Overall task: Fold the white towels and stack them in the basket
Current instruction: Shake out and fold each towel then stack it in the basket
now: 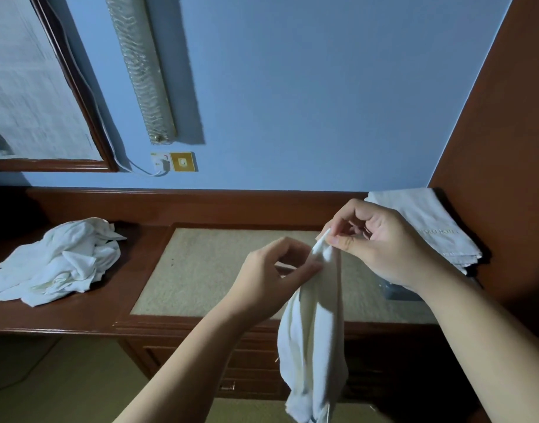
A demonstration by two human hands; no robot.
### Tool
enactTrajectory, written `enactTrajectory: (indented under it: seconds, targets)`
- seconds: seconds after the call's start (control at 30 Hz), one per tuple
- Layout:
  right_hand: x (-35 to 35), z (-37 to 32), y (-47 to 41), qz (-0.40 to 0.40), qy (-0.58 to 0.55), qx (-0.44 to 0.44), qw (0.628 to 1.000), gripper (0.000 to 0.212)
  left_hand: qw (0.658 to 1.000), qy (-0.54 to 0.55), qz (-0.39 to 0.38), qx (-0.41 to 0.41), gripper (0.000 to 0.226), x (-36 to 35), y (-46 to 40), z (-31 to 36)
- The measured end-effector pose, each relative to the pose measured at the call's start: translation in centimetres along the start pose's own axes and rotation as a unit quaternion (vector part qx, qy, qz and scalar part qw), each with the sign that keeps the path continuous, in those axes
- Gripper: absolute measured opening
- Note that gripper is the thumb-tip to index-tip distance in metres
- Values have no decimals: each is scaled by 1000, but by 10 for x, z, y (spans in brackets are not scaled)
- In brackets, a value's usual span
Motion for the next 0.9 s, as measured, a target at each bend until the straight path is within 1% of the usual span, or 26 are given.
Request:
enactTrajectory:
  seconds: [0.07,0.17,0.27,0.33,0.37,0.4,0.43,0.5,0.53,0.57,0.6,0.7,0.77,0.83,0.9]
  targets:
    - [6,-1,6,5,-6,4,1000,16,999,-18,-29,-2,11,-8,-7,9]
    - [14,2,14,17,2,6,1000,15,999,-33,-38,8,15,-20,-13,14]
    - [19,13,23,43,37,-16,998,18,997,30,-52,50,25,-30,-17,16]
    - [17,24,29,73,59,-41,995,20,994,37,-67,73,28,-37,-22,17]
    - [14,29,33,103,75,-48,991,20,994,37,-64,82,29,-39,-24,17]
    - [9,34,38,152,103,-49,982,19,993,41,-52,93,30,-41,-27,17]
    - [3,39,47,222,140,-46,964,18,993,49,-33,106,31,-43,-29,16]
    - [-16,47,70,361,190,-33,912,15,990,63,5,127,31,-43,-33,14]
    - [-31,50,82,397,186,-28,898,12,990,55,23,130,29,-42,-34,13]
    - [-47,53,91,404,169,-30,898,11,991,34,41,127,27,-41,-36,13]
    - [-64,55,97,393,154,-39,906,12,991,3,59,117,26,-40,-37,14]
    - [-105,59,102,336,153,-47,928,20,986,-94,108,81,24,-39,-39,28]
    - [-119,59,101,350,175,-29,920,23,980,-142,128,54,26,-41,-40,43]
    - [-124,56,98,380,216,-31,899,30,977,-158,140,29,31,-41,-40,55]
    - [-122,54,98,405,226,-37,885,35,976,-161,149,9,36,-39,-40,64]
Point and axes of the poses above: each hand's wrist, its own y-axis away from the middle knuckle, its own x-axis out of the back of the hand, z = x × y, the point moved 4 cm from there along -y, towards the middle knuckle, and after that the axes turned 10 degrees about -z, right-handed, at the moved point
